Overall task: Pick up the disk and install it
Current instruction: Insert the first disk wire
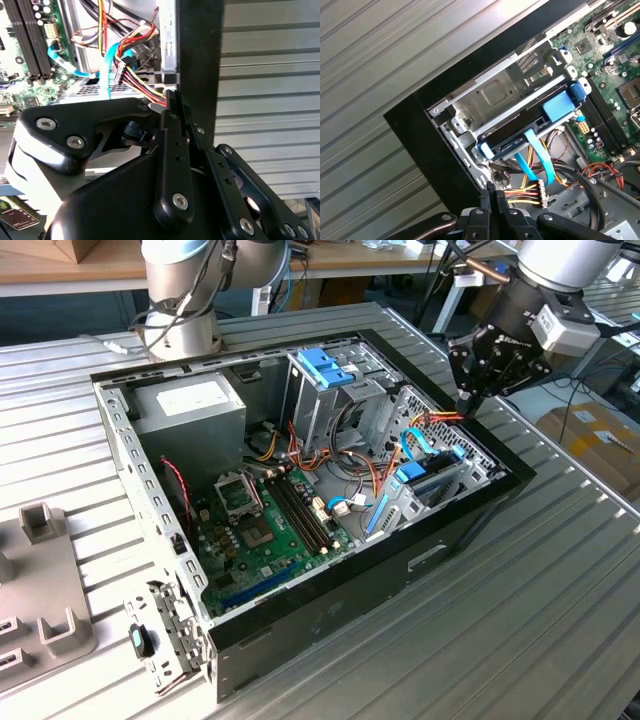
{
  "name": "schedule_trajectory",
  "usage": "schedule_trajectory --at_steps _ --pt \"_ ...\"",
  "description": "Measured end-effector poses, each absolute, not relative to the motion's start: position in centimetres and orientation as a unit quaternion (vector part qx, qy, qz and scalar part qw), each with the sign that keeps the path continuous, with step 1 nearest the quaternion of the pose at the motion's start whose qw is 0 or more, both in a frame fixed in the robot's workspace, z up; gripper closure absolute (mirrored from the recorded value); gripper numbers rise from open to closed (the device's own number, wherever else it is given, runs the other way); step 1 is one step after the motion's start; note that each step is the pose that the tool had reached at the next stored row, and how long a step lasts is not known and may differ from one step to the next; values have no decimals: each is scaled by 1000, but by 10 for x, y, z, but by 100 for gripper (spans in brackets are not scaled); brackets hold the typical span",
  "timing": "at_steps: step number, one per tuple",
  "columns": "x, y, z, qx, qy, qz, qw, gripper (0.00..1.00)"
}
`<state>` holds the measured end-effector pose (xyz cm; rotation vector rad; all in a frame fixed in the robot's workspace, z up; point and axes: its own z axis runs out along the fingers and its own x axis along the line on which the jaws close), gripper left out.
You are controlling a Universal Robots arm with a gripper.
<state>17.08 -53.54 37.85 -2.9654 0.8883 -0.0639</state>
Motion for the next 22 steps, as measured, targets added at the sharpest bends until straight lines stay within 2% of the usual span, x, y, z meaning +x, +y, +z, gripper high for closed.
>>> schedule_trajectory --at_steps 13,22 --pt "156 -535 378 -955 295 -21 23 84" --pt "156 -535 377 -927 375 -23 21 84"
